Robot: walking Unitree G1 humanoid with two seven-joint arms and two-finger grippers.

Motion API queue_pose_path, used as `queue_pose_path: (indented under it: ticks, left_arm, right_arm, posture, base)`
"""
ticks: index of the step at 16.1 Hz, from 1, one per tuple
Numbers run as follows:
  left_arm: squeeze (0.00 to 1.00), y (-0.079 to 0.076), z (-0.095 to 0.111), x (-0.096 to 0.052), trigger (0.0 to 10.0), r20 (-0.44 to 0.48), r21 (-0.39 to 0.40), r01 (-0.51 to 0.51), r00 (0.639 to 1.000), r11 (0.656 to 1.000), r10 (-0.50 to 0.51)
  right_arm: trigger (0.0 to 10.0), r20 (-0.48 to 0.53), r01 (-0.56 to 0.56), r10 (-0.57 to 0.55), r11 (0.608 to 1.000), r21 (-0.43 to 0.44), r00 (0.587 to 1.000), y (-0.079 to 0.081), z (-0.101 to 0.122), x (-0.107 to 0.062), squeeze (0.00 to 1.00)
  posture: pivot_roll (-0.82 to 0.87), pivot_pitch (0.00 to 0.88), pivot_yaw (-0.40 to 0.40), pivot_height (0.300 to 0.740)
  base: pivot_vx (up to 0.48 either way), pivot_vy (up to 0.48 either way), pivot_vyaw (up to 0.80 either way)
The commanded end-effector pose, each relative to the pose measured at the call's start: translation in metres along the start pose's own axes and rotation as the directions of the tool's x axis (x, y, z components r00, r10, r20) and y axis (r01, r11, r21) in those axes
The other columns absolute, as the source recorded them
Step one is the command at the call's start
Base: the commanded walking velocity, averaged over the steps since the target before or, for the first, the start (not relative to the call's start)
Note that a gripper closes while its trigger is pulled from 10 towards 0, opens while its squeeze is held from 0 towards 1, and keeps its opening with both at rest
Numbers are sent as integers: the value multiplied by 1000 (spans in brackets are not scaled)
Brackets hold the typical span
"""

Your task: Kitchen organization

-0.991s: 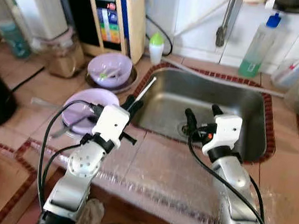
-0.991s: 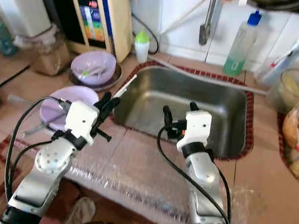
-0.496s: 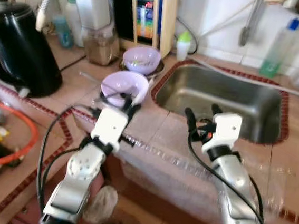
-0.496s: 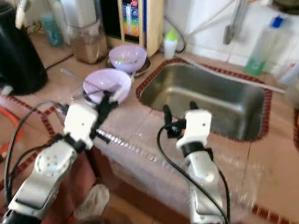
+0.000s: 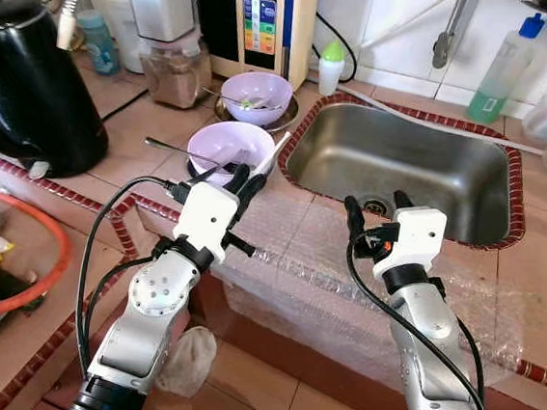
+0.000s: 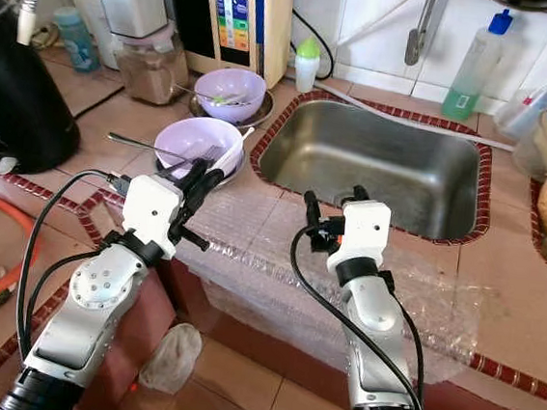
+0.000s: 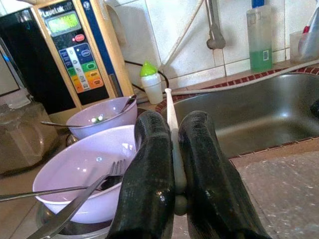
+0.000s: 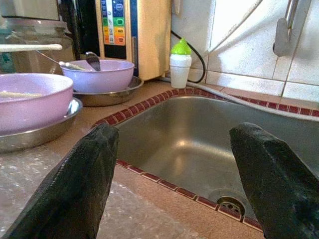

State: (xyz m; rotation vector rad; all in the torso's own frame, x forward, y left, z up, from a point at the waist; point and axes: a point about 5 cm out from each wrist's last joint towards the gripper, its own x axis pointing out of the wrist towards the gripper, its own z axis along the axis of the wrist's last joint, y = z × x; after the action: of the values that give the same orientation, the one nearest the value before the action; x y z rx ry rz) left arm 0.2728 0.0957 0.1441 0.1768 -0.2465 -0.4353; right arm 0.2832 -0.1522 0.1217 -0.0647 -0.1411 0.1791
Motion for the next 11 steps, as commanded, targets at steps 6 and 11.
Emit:
queue_pose_path:
  ticks: [6, 11]
  left_arm:
    - [0, 2, 9, 5, 10000, 50, -12, 59, 997, 998, -58]
    - [0, 2, 11, 6, 10000, 61, -7, 66, 996, 998, -65]
  right_arm:
    - [10000, 56, 8, -8, 1000, -7, 998, 2, 12, 6, 0]
    - [10000, 52, 8, -8, 1000, 1, 999, 2, 11, 6, 0]
  posture:
    - [-78, 0, 74, 740]
    - [-80, 0, 75, 740]
  base:
    - [0, 0, 0]
    - [48, 0, -205]
